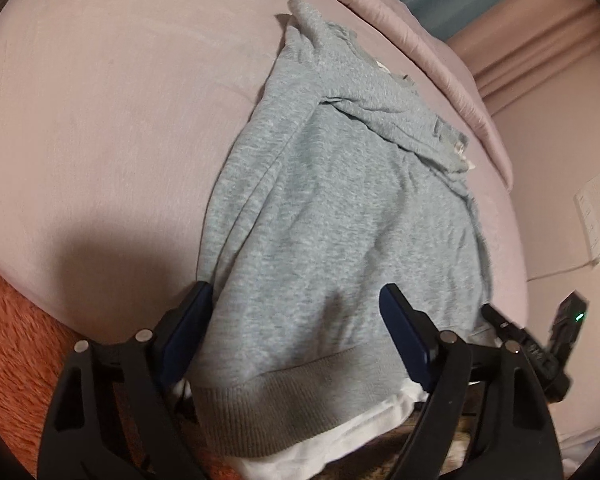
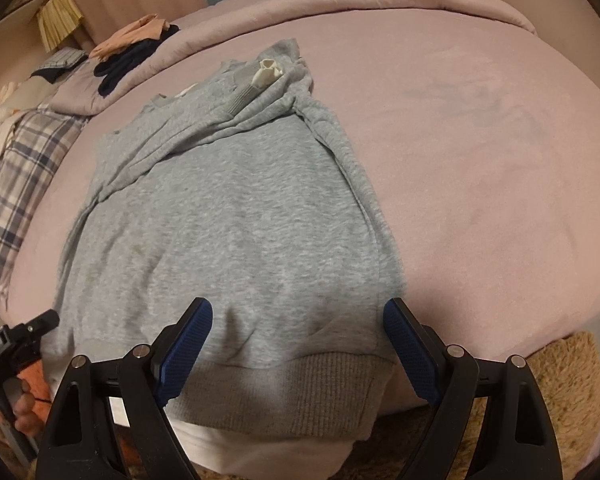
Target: Fold small clothes
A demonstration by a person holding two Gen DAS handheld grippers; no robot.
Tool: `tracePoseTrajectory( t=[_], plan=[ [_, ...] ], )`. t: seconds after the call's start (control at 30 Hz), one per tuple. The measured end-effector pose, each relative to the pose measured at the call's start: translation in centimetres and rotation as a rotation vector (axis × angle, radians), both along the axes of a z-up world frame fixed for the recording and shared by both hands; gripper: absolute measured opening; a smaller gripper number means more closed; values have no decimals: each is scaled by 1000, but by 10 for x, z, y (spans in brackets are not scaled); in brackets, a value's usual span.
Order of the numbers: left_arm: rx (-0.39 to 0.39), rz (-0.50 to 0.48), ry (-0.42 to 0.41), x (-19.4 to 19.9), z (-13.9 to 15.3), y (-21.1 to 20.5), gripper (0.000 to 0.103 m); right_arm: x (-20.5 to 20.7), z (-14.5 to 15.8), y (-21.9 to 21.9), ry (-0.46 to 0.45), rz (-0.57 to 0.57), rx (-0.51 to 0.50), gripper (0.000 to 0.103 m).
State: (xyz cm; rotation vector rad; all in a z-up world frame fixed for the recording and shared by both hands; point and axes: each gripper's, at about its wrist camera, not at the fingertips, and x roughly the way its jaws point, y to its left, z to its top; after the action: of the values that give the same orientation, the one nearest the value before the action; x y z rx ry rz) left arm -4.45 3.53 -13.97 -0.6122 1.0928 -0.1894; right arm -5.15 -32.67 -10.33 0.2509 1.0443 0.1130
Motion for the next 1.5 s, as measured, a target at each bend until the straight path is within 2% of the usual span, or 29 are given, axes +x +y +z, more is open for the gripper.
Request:
tracePoseTrajectory(
  t=[0.13, 0.23, 0.33, 0.4, 0.53, 0.6, 0.63, 0.67, 0.8, 0.9, 1.33, 1.5],
  plan=[
    [-31, 17, 8, 0, -1, 5, 76, 1, -3, 2, -3, -6, 3, 88],
    [-19, 14, -3, -1, -2, 3, 74, 2, -4, 7, -11, 9, 4, 79],
    [-16, 24, -7, -1, -3, 4, 69, 4, -7, 12, -5, 18, -2, 78],
    [1, 38, -6, -2, -3, 6, 54, 3, -7, 14, -13, 21, -18, 68],
    [19, 56, -3, -2, -5, 11, 36, 3, -8, 15, -20, 11, -47, 55],
    [22, 64, -8, -2, -4, 13, 15, 1, -8, 14, -28, 3, -56, 40],
    [0, 56, -13, -2, -4, 14, 12, 0, -8, 13, -32, -1, -60, 35],
    [-20, 49, -16, -2, -4, 14, 11, -1, -7, 12, -35, -4, -63, 31],
    [14, 36, -64, -6, 8, 9, 9, -5, -2, 11, -61, 13, -54, 22],
    [6, 13, -89, -5, 16, 7, 6, -7, 6, 7, -80, 15, -25, 22],
    [-15, 29, -195, -7, 47, 14, 3, -10, 36, -2, -182, 20, 76, 18],
    [21, 6, -167, -2, 43, 10, 3, -7, 37, 1, -186, 22, 77, 17]
  ],
)
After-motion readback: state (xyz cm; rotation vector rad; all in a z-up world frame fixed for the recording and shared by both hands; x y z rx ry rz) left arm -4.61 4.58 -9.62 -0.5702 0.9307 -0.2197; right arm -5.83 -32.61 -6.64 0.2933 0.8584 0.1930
